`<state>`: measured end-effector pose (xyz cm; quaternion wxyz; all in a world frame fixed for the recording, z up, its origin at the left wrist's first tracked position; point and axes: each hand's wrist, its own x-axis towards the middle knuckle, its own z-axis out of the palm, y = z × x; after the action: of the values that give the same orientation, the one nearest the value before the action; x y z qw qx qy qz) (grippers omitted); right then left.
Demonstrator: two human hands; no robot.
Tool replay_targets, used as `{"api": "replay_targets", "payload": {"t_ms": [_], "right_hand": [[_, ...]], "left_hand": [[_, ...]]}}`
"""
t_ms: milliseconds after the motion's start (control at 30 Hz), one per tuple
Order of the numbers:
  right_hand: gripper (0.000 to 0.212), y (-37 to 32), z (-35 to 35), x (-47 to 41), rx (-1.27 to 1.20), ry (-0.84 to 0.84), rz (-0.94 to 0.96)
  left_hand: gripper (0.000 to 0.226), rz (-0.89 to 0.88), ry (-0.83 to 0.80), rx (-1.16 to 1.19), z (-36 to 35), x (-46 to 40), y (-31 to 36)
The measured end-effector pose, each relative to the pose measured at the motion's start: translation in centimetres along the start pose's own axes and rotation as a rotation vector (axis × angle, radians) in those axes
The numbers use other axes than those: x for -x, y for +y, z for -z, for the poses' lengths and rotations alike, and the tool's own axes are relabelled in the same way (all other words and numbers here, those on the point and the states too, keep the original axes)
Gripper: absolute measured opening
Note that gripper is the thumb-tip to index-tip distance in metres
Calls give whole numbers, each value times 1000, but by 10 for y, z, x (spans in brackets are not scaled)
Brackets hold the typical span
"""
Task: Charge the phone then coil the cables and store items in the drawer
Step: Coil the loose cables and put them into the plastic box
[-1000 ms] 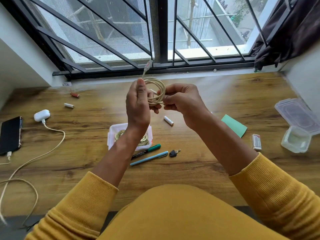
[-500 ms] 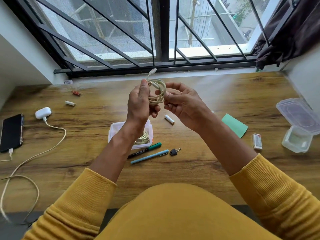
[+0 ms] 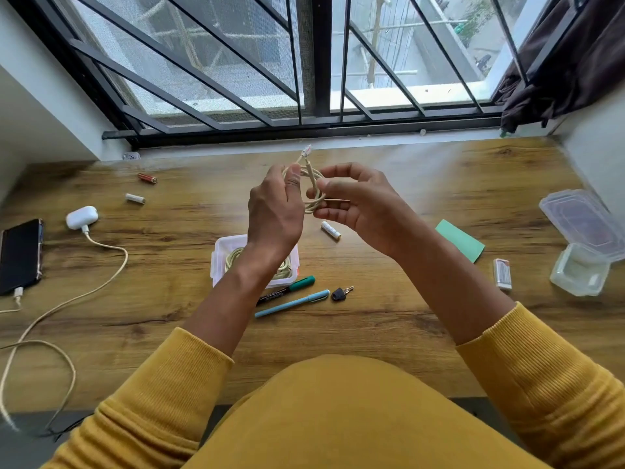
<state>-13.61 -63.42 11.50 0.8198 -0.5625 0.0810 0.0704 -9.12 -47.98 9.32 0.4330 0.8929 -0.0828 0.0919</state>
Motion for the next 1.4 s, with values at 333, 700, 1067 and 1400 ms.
{"api": "replay_targets", "payload": {"t_ms": [333,700,1067,1400], "right_hand": [[16,14,-8,-3,393,181,243],[15,14,-16,0,190,191,165],[16,9,-22,6,138,251,194],[15,2,-32,-3,363,265,361]], "left_hand": [[42,-47,15,-87,-6,7,-5],[37,-57,93,2,-8,12,-9],[26,-83,204,-3,-1,8,-4],[20,-77,273,204,7,6,5]]}}
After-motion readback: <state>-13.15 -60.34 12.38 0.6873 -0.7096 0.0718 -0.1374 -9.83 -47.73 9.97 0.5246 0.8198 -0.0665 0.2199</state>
